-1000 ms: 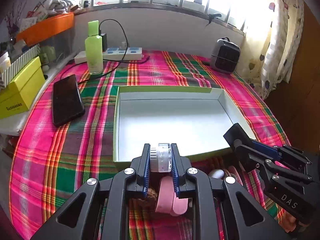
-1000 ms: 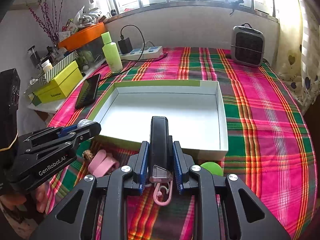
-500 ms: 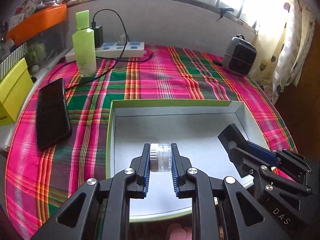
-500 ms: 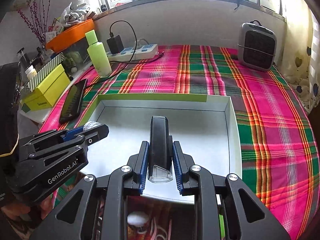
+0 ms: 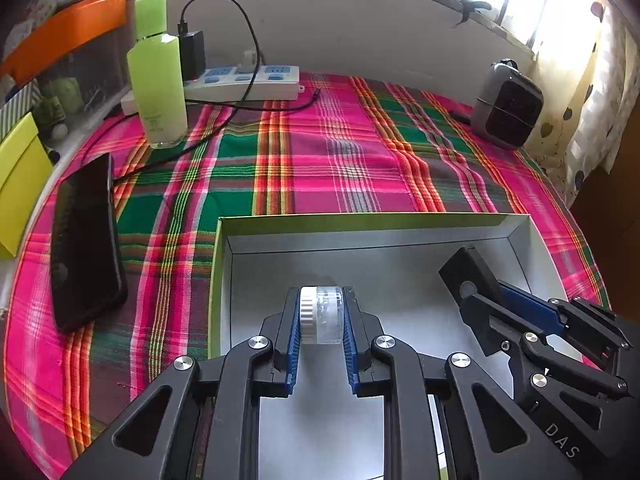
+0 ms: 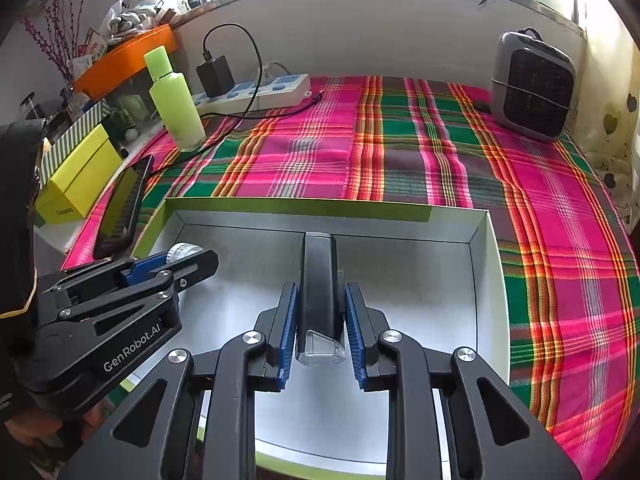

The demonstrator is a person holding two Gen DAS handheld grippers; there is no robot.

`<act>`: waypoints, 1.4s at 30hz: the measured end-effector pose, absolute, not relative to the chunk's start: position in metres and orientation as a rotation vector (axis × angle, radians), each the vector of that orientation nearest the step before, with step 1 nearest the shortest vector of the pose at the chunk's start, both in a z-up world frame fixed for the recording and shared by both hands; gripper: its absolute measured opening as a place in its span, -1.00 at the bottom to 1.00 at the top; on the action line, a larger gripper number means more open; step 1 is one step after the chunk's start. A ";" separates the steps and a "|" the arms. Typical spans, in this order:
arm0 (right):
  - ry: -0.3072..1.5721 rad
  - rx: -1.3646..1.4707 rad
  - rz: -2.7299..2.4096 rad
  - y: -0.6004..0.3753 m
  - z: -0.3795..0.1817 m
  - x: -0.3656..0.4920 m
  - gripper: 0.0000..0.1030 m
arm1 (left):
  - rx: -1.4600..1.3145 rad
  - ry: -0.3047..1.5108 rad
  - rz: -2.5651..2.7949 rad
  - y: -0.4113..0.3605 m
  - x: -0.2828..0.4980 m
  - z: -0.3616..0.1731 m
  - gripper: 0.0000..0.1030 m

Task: Organize objects
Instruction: 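Open both tools to release the jar and black device inside the box, then withdraw both open tools from the box toward the remaining items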

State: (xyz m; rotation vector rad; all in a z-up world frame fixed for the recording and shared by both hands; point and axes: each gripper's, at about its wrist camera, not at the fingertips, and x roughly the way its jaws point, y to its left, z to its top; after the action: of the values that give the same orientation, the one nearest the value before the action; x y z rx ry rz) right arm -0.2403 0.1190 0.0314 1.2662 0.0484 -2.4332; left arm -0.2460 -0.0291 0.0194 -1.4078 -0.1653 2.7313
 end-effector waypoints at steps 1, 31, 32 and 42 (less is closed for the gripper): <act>0.047 1.269 -2.431 0.119 0.030 -0.242 -0.52 | -1.405 -0.163 2.733 -0.029 -0.247 0.019 -0.67; 0.065 1.257 -2.454 0.121 0.027 -0.239 -0.16 | -1.396 -0.113 2.735 -0.024 -0.242 0.022 -0.19; 0.066 1.255 -2.457 0.121 0.027 -0.238 -0.15 | -1.395 -0.114 2.733 -0.024 -0.240 0.023 -0.19; 0.075 1.230 -2.496 0.131 0.037 -0.218 -0.15 | -1.356 -0.119 2.759 -0.027 -0.217 0.036 -0.17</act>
State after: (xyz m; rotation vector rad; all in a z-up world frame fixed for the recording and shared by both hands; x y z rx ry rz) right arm -0.2185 0.1311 0.0368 1.2299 0.0747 -2.4957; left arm -0.2169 -0.0269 0.0362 -1.3560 -0.1191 2.7588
